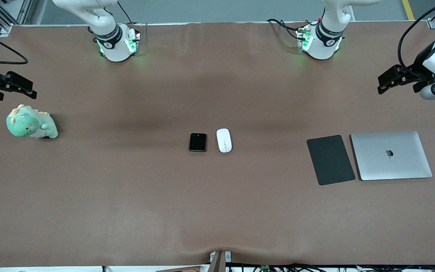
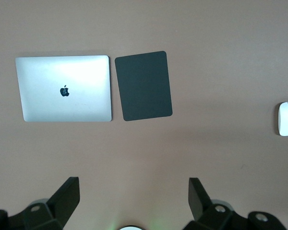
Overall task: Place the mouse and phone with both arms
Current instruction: 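Move the left gripper over toward the white mouse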
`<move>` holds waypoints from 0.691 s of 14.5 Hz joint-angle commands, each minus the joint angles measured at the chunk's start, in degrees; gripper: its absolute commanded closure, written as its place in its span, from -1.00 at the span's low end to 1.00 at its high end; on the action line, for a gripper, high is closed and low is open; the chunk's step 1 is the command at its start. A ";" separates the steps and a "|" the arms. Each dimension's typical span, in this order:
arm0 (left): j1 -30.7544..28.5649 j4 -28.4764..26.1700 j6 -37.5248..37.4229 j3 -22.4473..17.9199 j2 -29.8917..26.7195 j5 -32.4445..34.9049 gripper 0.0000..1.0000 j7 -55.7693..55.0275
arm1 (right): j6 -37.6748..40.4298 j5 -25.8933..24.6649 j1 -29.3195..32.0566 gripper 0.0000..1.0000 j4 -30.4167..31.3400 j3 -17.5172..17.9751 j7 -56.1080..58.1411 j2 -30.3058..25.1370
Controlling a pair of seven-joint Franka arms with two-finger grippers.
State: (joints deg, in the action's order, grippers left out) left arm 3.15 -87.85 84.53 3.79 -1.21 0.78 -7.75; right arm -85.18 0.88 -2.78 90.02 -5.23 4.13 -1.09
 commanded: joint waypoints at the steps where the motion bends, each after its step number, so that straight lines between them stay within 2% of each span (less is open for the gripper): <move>1: 0.19 0.67 -0.77 -0.01 0.15 0.10 -1.00 1.25 | -0.25 -0.44 -0.74 -1.00 1.38 -0.40 0.27 -1.37; 10: 0.80 0.84 -0.42 0.34 2.78 -0.51 -1.00 0.37 | -0.43 -0.44 -0.82 -1.00 1.38 -0.40 0.09 -1.28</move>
State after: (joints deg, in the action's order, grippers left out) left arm 3.47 -87.87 84.53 3.92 0.11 0.78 -7.76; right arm -85.22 0.88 -2.83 90.02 -5.22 4.13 -1.09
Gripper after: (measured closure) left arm 0.000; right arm 0.000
